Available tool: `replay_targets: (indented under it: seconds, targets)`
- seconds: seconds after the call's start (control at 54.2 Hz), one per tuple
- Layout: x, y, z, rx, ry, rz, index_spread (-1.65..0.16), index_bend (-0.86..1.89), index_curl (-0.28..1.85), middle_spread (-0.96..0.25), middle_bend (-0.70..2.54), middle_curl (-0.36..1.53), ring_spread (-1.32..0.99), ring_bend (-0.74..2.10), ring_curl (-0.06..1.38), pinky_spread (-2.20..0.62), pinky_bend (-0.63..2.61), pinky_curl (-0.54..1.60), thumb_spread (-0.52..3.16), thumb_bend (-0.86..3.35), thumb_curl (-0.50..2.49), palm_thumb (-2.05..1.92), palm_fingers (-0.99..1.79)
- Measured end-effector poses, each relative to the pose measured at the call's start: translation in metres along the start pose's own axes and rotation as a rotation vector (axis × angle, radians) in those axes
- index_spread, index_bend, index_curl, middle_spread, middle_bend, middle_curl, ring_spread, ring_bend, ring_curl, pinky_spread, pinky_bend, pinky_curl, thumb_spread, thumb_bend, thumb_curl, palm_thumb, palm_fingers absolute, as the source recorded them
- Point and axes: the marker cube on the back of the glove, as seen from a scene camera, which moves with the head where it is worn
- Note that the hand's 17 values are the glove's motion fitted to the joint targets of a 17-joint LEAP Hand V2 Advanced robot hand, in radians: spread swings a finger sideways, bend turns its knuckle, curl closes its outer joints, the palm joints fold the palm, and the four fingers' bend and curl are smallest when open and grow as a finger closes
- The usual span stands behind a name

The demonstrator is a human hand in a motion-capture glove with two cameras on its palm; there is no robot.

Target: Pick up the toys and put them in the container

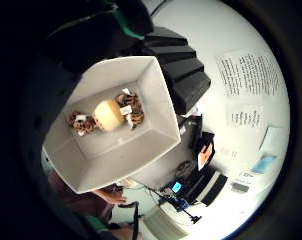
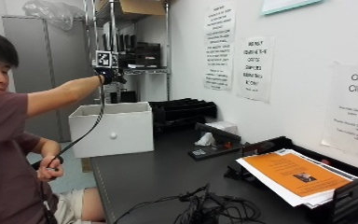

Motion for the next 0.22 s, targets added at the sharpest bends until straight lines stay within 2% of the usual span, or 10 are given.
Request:
replay_targets:
  seconds: [0.074,0.222]
  targets:
    - [0.002,0.004,0.007,0.009,-0.018,-0.039,-0.25,0.16,0.38,-0.05,0.13,0.33,0.01,0.33,0.37,0.06,0.89,0.36,1.14,-0.06,0.31,-0.08,-0.13]
    - [0.006,0.020,0.021,-0.077,0.007,-0.123,-0.25,0.16,0.37,-0.06,0.14,0.30,0.01,0.32,0.37,0.06,0.87,0.35,1.15,-0.06,0.28,-0.08,-0.12]
